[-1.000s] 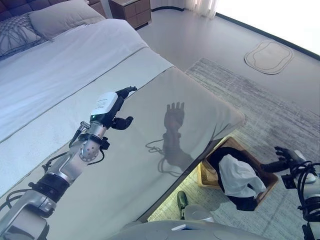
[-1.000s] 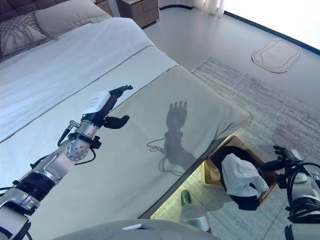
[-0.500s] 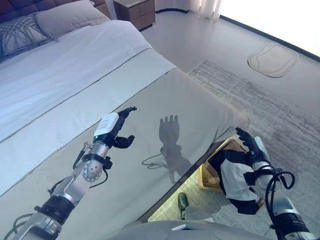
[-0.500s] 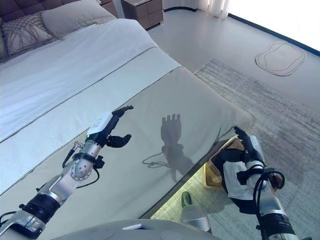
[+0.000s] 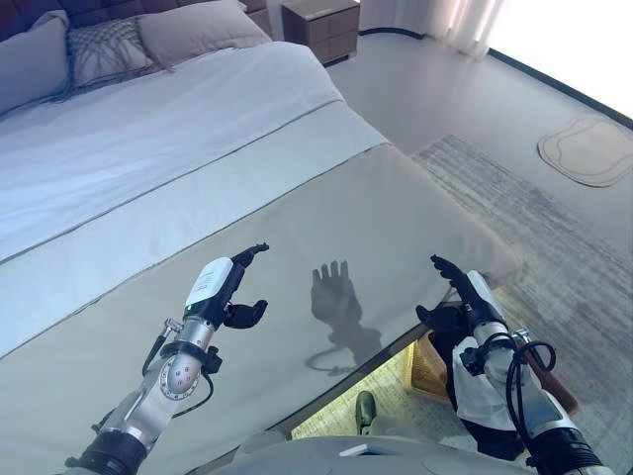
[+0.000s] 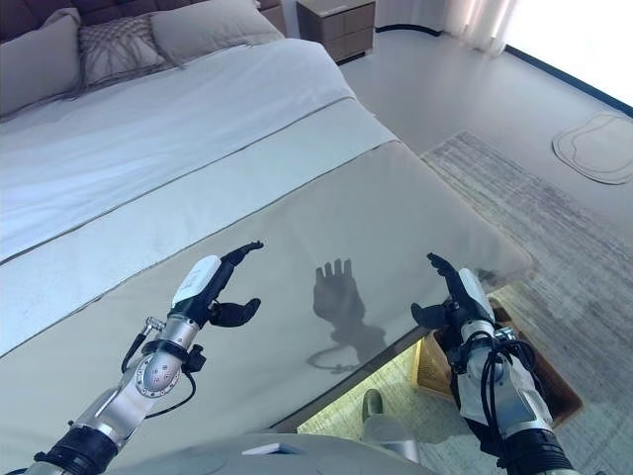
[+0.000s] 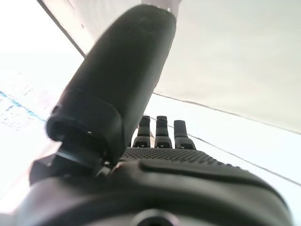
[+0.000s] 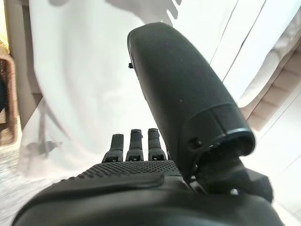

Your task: Pick up the clothes from the bed and place them into the basket

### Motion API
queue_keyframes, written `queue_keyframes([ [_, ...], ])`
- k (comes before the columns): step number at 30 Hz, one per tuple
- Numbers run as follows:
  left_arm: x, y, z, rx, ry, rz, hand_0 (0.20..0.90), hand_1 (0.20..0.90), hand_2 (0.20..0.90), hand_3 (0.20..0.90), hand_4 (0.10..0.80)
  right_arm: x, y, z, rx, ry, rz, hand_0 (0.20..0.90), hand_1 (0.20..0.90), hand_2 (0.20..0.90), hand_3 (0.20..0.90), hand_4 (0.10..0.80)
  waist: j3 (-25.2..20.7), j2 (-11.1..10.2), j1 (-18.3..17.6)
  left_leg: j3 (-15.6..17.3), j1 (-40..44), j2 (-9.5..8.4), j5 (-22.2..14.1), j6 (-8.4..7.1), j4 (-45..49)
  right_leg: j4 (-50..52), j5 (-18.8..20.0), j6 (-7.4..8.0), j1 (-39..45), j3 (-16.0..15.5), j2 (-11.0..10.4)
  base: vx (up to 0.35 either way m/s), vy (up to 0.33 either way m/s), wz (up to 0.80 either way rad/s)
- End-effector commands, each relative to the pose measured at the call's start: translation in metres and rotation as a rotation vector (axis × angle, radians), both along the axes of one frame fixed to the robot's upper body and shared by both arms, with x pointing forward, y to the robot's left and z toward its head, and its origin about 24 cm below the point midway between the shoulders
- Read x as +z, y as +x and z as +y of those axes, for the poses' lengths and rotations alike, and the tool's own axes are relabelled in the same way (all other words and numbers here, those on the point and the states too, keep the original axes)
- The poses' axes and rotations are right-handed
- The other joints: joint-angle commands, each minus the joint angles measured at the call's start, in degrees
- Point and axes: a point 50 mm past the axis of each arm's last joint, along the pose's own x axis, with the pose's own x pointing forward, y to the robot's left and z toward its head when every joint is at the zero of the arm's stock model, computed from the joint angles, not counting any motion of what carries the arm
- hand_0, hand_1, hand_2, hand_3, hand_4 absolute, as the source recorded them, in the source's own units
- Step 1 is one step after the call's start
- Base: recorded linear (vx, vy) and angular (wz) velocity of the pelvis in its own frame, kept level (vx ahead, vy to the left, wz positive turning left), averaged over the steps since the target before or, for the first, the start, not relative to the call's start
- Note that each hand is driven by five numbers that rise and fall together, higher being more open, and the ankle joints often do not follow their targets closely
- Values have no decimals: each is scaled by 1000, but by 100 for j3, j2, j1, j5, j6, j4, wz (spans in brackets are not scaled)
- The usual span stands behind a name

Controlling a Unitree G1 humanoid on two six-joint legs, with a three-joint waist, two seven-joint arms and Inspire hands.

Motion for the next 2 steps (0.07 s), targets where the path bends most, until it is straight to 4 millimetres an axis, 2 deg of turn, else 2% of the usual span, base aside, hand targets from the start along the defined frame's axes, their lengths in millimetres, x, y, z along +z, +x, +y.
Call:
queue_keyframes([
  [1, 32, 21, 13, 5, -47, -151, 900, 900, 900, 900, 800, 41, 25, 9, 76, -6, -213, 900, 900, 900, 900, 800, -370, -182, 28, -4, -67, -71, -286, 57, 174, 588, -544, 314, -13, 130, -71, 17, 9, 13],
  [2, 32, 21, 13, 2, -48, -148, 900, 900, 900, 900, 800, 41, 25, 9, 75, -5, -214, 900, 900, 900, 900, 800, -368, -185, 34, -9, -69, -71, -284, 58, 175, 587, -546, 312, -8, 125, -72, 10, 4, 4],
])
